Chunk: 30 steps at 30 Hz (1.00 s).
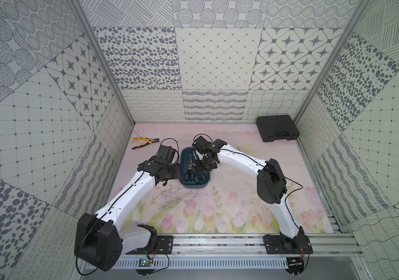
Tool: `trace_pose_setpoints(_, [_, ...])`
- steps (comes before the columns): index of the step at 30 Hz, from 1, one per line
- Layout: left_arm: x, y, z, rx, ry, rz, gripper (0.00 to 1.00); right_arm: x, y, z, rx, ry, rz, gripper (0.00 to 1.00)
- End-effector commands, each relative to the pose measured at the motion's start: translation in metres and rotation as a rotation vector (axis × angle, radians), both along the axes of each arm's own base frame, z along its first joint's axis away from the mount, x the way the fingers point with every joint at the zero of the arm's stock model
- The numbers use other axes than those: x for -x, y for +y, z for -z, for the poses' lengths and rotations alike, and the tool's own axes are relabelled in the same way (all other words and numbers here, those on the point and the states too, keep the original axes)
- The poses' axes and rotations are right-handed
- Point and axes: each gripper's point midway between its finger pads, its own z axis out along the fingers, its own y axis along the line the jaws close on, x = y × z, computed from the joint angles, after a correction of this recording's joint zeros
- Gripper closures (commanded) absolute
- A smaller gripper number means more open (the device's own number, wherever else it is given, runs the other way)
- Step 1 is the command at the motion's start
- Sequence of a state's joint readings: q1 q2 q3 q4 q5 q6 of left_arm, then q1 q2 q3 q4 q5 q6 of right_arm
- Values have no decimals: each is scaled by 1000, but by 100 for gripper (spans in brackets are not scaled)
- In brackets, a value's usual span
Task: Put the scissors into the storage box
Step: Place the scissors in the storage box, then pick up the scissors from the center of the board.
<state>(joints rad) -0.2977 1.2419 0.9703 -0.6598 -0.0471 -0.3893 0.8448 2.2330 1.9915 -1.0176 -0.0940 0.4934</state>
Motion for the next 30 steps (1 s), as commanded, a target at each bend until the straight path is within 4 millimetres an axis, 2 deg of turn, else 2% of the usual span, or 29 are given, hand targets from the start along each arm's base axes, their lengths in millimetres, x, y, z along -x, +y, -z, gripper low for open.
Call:
trace_pose_setpoints(1, [3,-2,-3,1,-6,36,31,-11,16,-14,-58,-40,4,81])
trace_pose_setpoints(2, [3,-3,-4,3,-6,36,29,-11,15,-14,-55,-46,4,68])
trace_pose_setpoints(4, [3,-6,-7,19,-14,43,27,-14,13,-24,-58,-75,0,53])
trace_pose_setpoints(6, [0,-10,-12,41,-34,51,26,-20,8,-41,-69,-136,-9,42])
trace_pose_setpoints(8, [-4,-20,-22,44,-87,91,23,-26,0,-63,-84,-246,-34,38])
trace_pose_setpoints(10, [-7,-41,-42,13,-176,178,21,-36,-25,-79,-55,-398,-16,34])
trace_pose_setpoints(12, [-7,-70,-66,-27,-280,288,18,-45,-65,-94,-67,-485,48,32])
trace_pose_setpoints(13, [-4,-92,-78,-23,-331,366,17,-51,-96,-98,-85,-500,112,32])
trace_pose_setpoints(15, [2,-136,-97,53,-397,510,17,-65,-160,-89,-129,-459,262,30])
trace_pose_setpoints(17, [14,-185,-111,187,-434,682,15,-76,-225,-70,-146,-380,387,30])
trace_pose_setpoints(20, [50,-254,-118,404,-393,990,11,-76,-277,-44,-139,-272,371,31])
trace_pose_setpoints(23, [66,-298,-108,488,-315,1117,10,-71,-295,-23,-86,-186,300,34])
trace_pose_setpoints(25, [69,-316,-95,517,-278,1145,9,-73,-299,-12,-39,-154,289,35])
trace_pose_setpoints(30, [56,-330,-60,516,-191,1098,4,-86,-297,-1,36,-154,278,35])
